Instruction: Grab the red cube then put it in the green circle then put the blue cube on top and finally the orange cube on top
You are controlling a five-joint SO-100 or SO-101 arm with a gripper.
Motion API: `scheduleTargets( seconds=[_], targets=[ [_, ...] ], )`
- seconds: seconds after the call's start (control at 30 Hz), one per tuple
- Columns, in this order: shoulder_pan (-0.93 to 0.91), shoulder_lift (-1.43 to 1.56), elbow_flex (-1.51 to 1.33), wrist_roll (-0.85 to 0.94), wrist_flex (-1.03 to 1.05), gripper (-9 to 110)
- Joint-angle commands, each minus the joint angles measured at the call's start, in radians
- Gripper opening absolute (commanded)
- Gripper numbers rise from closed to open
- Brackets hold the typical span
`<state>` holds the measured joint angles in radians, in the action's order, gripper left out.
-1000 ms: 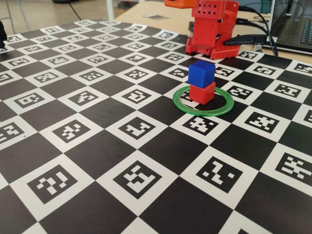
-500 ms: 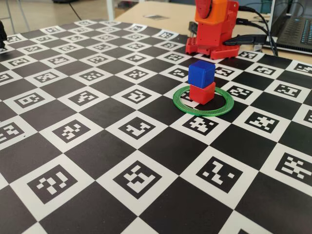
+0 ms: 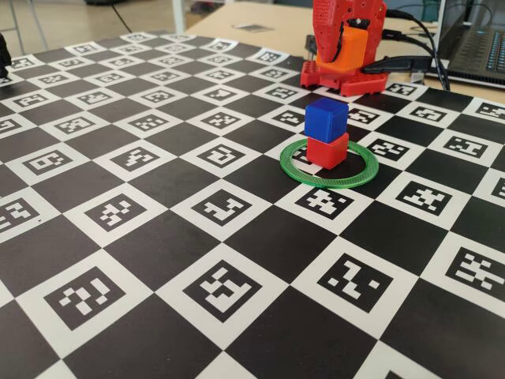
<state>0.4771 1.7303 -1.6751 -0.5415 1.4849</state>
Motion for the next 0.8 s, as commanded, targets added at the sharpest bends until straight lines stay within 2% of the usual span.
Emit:
scheduleTargets(
  seconds=[0.0,0.77],
  targets=[
    [-0.012,0.015,0.000,0.005,-0.038,3],
    [-0.023,0.003,-0.071,0.020,-0.081,2]
  ],
)
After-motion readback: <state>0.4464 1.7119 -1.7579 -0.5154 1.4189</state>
